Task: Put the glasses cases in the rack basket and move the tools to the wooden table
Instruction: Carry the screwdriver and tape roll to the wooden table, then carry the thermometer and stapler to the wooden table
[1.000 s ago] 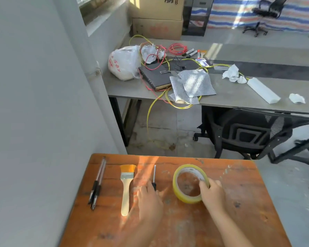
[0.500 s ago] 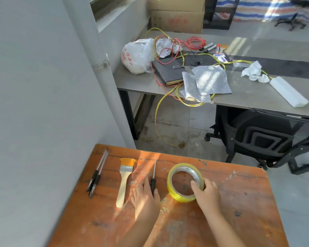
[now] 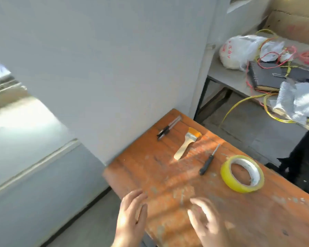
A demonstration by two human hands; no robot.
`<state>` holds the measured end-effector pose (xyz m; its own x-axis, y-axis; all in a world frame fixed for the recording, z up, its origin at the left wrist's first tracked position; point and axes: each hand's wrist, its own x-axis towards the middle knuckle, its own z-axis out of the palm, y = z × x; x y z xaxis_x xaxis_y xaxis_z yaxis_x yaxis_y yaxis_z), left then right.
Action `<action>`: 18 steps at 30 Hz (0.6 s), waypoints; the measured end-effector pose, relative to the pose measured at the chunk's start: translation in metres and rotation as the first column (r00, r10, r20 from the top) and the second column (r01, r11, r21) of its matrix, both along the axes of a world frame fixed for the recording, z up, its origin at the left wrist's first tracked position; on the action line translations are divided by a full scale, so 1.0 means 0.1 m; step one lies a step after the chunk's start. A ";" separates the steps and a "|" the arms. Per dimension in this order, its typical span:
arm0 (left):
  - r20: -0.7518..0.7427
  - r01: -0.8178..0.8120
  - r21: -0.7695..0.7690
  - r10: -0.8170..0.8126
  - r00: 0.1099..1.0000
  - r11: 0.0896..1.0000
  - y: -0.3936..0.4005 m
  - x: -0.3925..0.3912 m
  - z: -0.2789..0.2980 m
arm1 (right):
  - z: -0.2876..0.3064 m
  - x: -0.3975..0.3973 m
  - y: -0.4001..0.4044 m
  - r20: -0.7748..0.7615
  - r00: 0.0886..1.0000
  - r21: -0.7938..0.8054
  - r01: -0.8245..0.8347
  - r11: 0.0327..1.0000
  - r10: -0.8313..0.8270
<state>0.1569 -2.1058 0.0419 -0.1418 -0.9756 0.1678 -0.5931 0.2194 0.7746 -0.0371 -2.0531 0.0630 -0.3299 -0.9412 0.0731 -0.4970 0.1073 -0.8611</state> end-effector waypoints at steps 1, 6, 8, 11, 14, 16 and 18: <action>-0.023 -0.075 0.020 0.075 0.997 0.997 0.18 0.20 0.00 | -0.01 0.16 0.05 0.056 0.995 0.070 -0.091 0.993 0.087; -0.190 -0.392 0.208 0.430 0.882 0.896 1.20 1.13 -0.07 | -0.07 1.11 0.23 0.218 0.860 0.277 -0.509 0.815 0.462; -0.290 -0.487 0.312 0.570 0.768 0.816 1.63 1.49 -0.10 | -0.06 1.62 0.33 0.251 0.773 0.320 -0.635 0.703 0.583; -0.353 -0.628 0.396 0.742 0.570 0.670 2.23 2.11 -0.07 | -0.03 2.47 0.59 0.247 0.623 0.319 -0.776 0.545 0.742; -0.393 -0.740 0.390 0.826 0.405 0.549 2.83 2.76 0.04 | 0.02 3.26 0.92 0.302 0.470 0.312 -0.871 0.380 0.829; -0.376 -0.827 0.343 0.872 0.313 0.445 3.23 3.11 0.11 | 0.00 3.68 1.12 0.346 0.365 0.301 -0.916 0.266 0.864; -0.369 -0.880 0.323 0.902 0.222 0.349 3.60 3.35 0.16 | 0.01 4.04 1.30 0.351 0.254 0.312 -0.939 0.143 0.901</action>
